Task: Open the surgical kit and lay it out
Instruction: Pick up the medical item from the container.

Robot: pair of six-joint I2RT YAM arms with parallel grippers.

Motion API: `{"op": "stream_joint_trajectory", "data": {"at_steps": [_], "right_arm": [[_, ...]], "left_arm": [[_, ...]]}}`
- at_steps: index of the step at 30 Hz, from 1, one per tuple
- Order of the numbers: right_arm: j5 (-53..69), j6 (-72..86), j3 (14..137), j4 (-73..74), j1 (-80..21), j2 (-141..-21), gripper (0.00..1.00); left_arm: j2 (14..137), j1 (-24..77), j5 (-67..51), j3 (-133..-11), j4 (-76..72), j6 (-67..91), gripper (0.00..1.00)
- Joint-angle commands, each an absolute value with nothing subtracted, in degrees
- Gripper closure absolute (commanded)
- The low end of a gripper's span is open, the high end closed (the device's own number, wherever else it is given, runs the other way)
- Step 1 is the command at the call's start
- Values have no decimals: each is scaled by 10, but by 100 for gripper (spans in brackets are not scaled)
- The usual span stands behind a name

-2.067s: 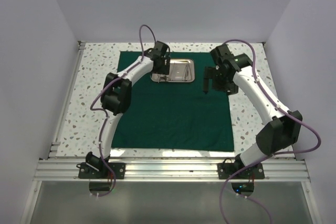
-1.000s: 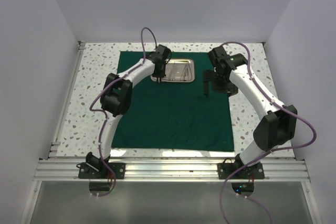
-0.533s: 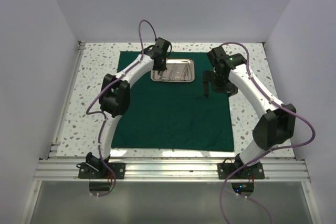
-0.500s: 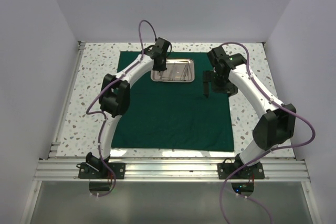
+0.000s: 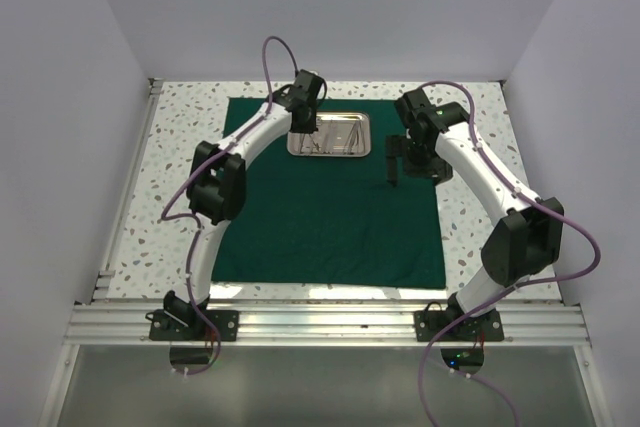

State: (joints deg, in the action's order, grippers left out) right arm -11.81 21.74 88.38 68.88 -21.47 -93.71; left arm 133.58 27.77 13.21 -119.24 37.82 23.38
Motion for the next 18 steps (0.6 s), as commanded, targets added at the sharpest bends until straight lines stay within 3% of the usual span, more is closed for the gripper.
{"op": "stream_joint_trajectory", "data": {"at_steps": [1, 2, 5, 10, 18], "right_arm": [[-105, 208, 882, 689, -215, -918, 1], [-106, 208, 882, 689, -216, -918, 1], [-109, 207, 876, 691, -216, -910, 1], [-120, 208, 867, 693, -216, -899, 1], [-122, 214, 870, 700, -216, -904, 1]], "left_arm": [[1307, 275, 127, -1185, 372, 242, 79], [1312, 276, 132, -1183, 371, 241, 63], [1324, 275, 149, -1187, 370, 229, 50], [1342, 275, 163, -1177, 372, 220, 47], [1342, 275, 160, -1124, 347, 214, 53]]}}
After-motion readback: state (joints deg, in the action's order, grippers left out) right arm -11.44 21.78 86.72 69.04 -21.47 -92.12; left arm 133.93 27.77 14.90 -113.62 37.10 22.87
